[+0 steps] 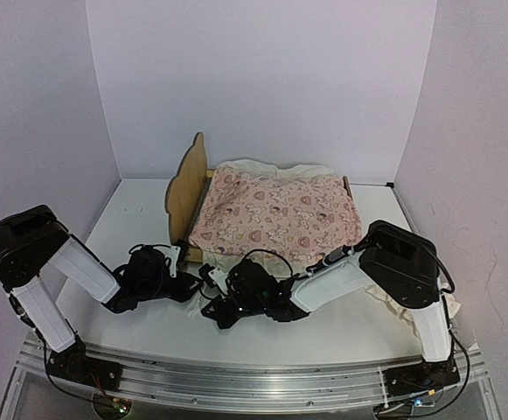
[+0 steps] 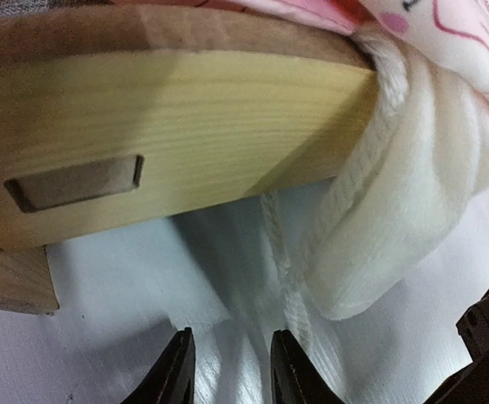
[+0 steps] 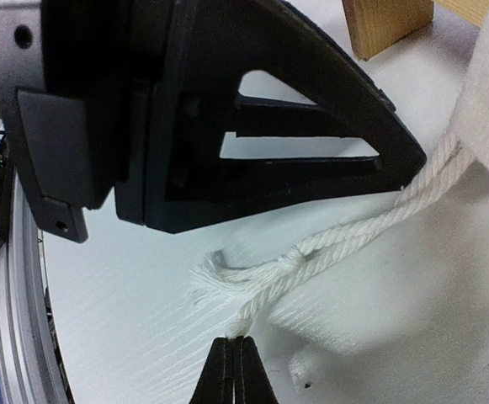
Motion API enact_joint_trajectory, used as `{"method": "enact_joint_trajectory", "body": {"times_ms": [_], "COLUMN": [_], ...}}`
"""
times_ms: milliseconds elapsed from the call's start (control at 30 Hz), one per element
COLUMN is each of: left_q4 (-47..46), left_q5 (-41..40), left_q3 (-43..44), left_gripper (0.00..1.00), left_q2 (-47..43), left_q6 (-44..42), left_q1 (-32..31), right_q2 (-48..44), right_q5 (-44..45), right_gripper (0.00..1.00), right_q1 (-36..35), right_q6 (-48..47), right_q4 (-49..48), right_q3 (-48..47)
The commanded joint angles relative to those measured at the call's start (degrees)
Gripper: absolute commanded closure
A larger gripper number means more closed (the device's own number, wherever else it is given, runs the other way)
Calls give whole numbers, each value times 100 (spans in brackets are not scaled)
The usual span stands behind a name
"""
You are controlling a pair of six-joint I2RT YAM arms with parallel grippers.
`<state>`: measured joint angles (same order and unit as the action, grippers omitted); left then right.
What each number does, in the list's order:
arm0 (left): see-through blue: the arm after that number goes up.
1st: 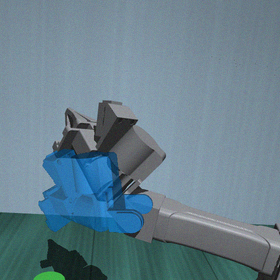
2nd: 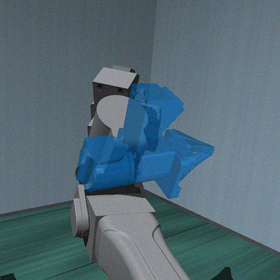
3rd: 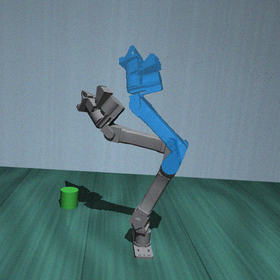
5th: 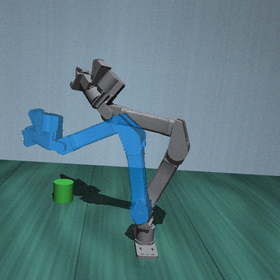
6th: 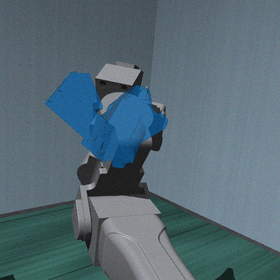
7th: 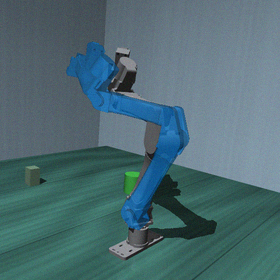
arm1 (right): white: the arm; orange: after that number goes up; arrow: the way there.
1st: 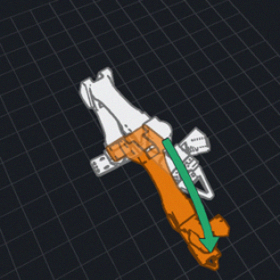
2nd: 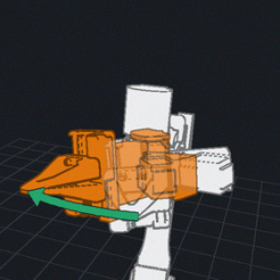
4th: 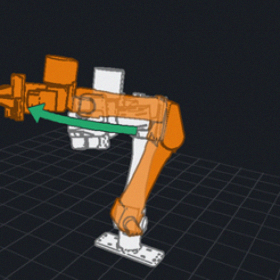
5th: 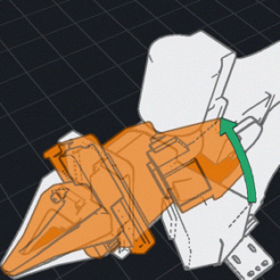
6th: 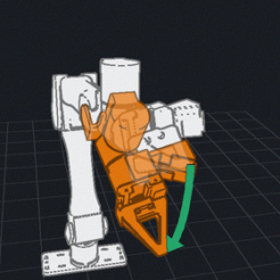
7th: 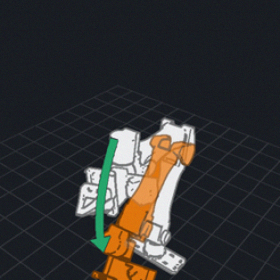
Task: Set up the pet bed
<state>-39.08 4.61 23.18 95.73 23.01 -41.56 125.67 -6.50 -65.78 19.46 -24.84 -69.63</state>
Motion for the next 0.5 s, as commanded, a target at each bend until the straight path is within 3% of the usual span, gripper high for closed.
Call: {"method": "enact_joint_trajectory", "body": {"times_ms": [0,300,467], "left_q4": [-919,-1102,-944], "left_q5": [196,627,485], "left_q3": [-217,-104,139], "left_gripper": [67,59,75], "left_q2": [15,187,324], "left_q6": [90,-224,-417], "left_q1": [38,172,345], "right_q2": [98,78,48], "right_q5": [-105,-107,-110], "right_gripper": [100,100,100], "right_q1": [14,27,33], "right_q6": [104,158,135], "right_q4": [-197,-192,-188], "right_q3": [-134,-93,-87]}}
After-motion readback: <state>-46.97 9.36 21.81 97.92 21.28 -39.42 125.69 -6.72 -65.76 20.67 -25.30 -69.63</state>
